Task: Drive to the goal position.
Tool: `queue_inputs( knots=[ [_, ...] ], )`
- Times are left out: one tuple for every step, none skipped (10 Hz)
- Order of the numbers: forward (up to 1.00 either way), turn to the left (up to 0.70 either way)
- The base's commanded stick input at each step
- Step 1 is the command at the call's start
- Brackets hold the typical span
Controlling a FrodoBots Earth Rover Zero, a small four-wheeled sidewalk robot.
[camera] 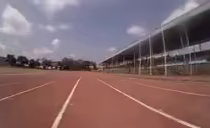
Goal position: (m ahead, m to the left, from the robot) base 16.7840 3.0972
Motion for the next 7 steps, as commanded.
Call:
queue_inputs(
  knots=[
    [0.7, 0.0],
    [0.7, 0.0],
    [0.7, 0.0],
    [0.7, 0.0],
    [0.7, 0.0],
    [0.7, 0.0],
    [0.7, 0.0]
  ],
)
